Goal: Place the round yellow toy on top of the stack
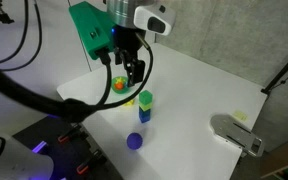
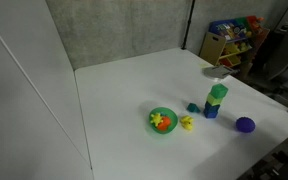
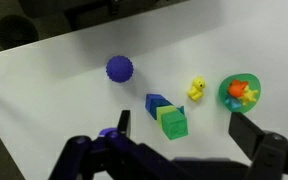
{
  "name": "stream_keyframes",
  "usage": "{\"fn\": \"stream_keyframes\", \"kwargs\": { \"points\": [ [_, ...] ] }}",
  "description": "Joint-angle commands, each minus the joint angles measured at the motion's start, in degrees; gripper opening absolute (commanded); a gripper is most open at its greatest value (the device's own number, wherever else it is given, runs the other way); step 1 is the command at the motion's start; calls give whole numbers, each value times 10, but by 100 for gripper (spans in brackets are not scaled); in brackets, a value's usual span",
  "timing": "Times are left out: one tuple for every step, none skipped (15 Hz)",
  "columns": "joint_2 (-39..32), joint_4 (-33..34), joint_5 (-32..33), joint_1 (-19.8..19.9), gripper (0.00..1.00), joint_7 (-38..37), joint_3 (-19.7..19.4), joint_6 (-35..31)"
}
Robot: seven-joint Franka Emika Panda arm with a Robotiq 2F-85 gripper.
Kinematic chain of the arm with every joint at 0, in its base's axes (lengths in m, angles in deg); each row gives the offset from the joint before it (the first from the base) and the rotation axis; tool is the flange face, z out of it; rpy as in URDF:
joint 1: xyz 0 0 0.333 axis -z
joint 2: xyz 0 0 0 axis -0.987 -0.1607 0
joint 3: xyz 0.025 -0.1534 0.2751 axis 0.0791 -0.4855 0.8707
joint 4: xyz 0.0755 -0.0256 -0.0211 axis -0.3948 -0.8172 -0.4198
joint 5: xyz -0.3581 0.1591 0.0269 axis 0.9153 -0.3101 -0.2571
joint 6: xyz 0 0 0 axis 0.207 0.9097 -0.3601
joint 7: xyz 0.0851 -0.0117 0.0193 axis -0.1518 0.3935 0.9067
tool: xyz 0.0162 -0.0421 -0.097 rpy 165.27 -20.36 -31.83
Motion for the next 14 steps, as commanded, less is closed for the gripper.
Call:
{"fn": "stream_keyframes", "kwargs": {
  "points": [
    [-2, 2, -6, 16, 100, 6, 13, 2],
    [-2, 2, -6, 16, 100, 6, 13, 2],
    [-2, 2, -6, 16, 100, 6, 13, 2],
    [-2, 2, -6, 16, 100, 6, 13, 2],
    [-2, 2, -6, 16, 100, 6, 13, 2],
    [-2, 2, -6, 16, 100, 6, 13, 2],
    [-6, 7, -4, 16, 100, 1, 17, 0],
    [-10, 12, -3, 16, 100, -4, 22, 1],
    [-15, 18, -4, 14, 100, -6, 26, 5],
    [-22, 26, -4, 13, 100, -13, 32, 5],
    [-29, 33, -3, 11, 100, -16, 38, 8],
    [-38, 40, -3, 8, 100, -22, 44, 8],
    [-47, 49, -1, 7, 100, -30, 52, 9],
    [-56, 59, -1, 5, 100, -36, 60, 9]
  ]
}}
